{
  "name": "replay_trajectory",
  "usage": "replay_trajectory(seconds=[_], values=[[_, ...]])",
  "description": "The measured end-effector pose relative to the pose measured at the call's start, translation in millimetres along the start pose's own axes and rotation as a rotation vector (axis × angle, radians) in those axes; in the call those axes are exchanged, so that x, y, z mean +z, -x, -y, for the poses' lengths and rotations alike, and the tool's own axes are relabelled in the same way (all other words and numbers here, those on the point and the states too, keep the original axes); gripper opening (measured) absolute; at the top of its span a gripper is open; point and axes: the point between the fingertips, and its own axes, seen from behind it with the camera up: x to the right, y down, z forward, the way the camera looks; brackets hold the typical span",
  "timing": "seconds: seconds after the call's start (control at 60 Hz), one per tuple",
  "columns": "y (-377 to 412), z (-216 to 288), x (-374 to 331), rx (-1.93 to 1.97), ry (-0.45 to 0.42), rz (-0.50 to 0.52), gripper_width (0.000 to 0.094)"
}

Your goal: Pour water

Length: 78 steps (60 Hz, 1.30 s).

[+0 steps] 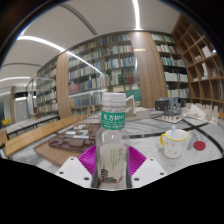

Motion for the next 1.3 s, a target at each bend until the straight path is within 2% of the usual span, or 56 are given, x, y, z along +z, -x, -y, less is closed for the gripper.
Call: replay_trajectory(seconds=[0.083,0.167,0.333,0.4,0.467,0.617,0.767,0.833,0.917,0.95,1.033,1.133,1.217,1.3], values=[[8.6,42.9,-1.0,0.192,-0.051,0.1,0.0387],[14.3,96.8,-6.2,0.478,-0.103,0.251,0.0384],[-2.4,176.5,-0.8,1.118,-0.131,0.523,0.0382],[-27.3,189.9,10.9,1.389,-0.144,0.631,0.038],[-59.4,196.3,13.0,1.611,-0.164,0.681,0.0384],[-114.0,163.0,42.1,1.918,-0.19,0.658,0.0384],[-132.9,119.3,59.7,2.08,-0.141,0.603,0.0384],[-132.8,110.1,45.4,2.08,-0.115,0.597,0.0385],[-124.4,132.2,58.9,1.974,-0.097,0.594,0.0385],[-123.4,134.6,35.9,1.899,-0.098,0.611,0.0383],[-121.7,163.2,27.8,1.593,-0.121,0.58,0.0384],[-149.3,200.6,13.5,1.113,-0.217,0.462,0.0385],[-186.8,229.7,8.5,0.754,-0.305,0.301,0.0384],[-234.2,239.1,7.9,0.44,-0.348,0.142,0.0386]])
